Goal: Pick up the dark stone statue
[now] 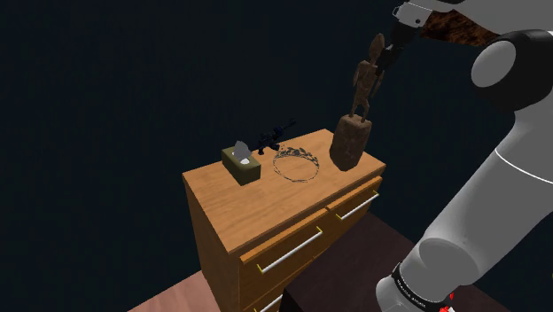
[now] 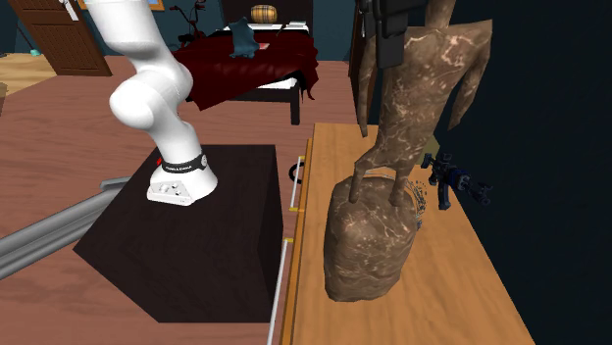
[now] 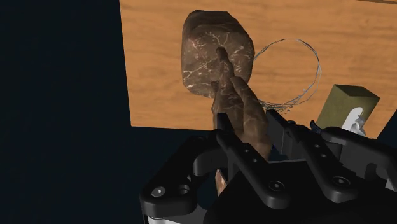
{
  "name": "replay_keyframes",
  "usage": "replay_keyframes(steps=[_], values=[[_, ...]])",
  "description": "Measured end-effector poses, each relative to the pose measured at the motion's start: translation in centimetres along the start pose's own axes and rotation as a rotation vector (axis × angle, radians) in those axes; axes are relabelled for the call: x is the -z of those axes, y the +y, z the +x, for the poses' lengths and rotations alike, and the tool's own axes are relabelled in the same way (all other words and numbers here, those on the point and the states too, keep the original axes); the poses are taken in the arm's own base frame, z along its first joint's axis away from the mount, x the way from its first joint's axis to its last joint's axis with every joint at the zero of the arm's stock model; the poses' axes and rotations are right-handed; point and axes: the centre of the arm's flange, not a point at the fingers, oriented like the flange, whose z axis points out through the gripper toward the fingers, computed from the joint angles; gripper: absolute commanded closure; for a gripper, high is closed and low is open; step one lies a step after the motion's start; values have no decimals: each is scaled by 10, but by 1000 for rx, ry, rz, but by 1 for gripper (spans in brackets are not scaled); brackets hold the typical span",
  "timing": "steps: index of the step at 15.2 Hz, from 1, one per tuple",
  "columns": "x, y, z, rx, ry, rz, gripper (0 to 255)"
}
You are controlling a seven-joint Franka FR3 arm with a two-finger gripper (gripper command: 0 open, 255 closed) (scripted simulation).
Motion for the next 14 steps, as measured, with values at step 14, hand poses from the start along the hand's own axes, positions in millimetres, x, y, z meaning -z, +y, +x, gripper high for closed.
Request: replay_keyframes(steps=[14], values=[[22, 1, 4, -1, -4, 2, 255]])
